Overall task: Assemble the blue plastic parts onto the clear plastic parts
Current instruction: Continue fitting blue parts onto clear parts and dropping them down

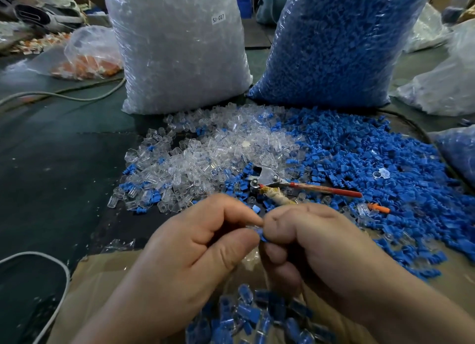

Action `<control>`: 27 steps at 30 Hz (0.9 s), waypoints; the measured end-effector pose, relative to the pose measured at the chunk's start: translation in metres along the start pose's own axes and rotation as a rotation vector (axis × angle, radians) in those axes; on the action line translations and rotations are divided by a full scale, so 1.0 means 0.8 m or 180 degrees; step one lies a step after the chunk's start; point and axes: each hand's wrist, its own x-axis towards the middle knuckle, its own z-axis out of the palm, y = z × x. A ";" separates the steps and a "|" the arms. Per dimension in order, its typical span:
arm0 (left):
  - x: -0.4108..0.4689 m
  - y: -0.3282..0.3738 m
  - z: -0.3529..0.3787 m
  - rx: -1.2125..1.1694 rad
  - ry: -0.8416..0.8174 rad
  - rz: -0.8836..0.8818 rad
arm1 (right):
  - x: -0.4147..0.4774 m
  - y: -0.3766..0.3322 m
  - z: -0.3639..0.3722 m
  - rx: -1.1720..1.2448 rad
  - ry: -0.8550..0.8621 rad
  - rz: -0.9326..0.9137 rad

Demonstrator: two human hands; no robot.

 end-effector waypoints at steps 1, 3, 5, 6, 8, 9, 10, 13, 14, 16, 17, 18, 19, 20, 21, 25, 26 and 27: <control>-0.002 0.000 -0.004 -0.0064 -0.0109 -0.0032 | -0.002 -0.002 -0.002 -0.0087 -0.0098 0.0114; -0.004 -0.001 -0.016 -0.0056 -0.0321 -0.0333 | -0.003 0.001 -0.007 -0.0889 0.0116 0.0074; -0.005 -0.005 -0.030 0.0255 -0.0544 -0.0630 | 0.000 0.005 -0.013 -0.2165 0.0634 -0.0222; -0.004 -0.008 -0.033 0.0488 -0.0654 -0.0695 | 0.001 0.010 -0.017 -0.2722 0.0904 -0.0356; -0.002 -0.011 -0.033 0.0905 -0.0896 -0.0734 | 0.003 0.016 -0.020 -0.3533 0.1174 -0.0450; -0.002 -0.010 -0.030 0.1038 -0.1041 -0.0726 | 0.005 0.018 -0.018 -0.3790 0.1188 -0.0470; -0.001 -0.009 -0.028 0.1123 -0.1175 -0.0706 | 0.007 0.021 -0.017 -0.4018 0.1166 -0.0508; -0.001 -0.009 -0.026 0.1286 -0.0867 -0.0825 | 0.016 0.032 -0.013 -0.4451 0.1155 -0.0606; -0.001 -0.013 -0.028 0.1487 -0.0484 -0.0909 | 0.020 0.033 -0.011 -0.4518 0.1182 -0.0650; 0.001 -0.025 -0.031 0.2042 0.0274 -0.1065 | 0.027 0.032 -0.008 -0.4619 0.1186 -0.0710; 0.003 -0.030 -0.031 0.2243 0.0507 -0.1190 | 0.031 0.032 -0.006 -0.4636 0.1171 -0.0724; 0.005 -0.035 -0.030 0.2413 0.0594 -0.1313 | 0.033 0.032 -0.005 -0.4646 0.1144 -0.0735; 0.007 -0.038 -0.028 0.2566 0.0575 -0.1401 | 0.036 0.033 -0.004 -0.4659 0.1115 -0.0761; 0.008 -0.040 -0.026 0.2699 0.0523 -0.1470 | 0.038 0.033 -0.003 -0.4668 0.1093 -0.0795; 0.009 -0.041 -0.024 0.2814 0.0497 -0.1523 | 0.039 0.033 -0.002 -0.4664 0.1084 -0.0826; 0.011 -0.041 -0.015 0.3072 0.0416 -0.1477 | 0.041 0.033 -0.004 -0.4586 0.1057 -0.0849; 0.012 -0.040 -0.011 0.3012 0.0359 -0.1401 | 0.041 0.034 -0.005 -0.4569 0.1055 -0.0864; 0.013 -0.038 -0.008 0.2905 0.0331 -0.1330 | 0.041 0.034 -0.005 -0.4559 0.1052 -0.0876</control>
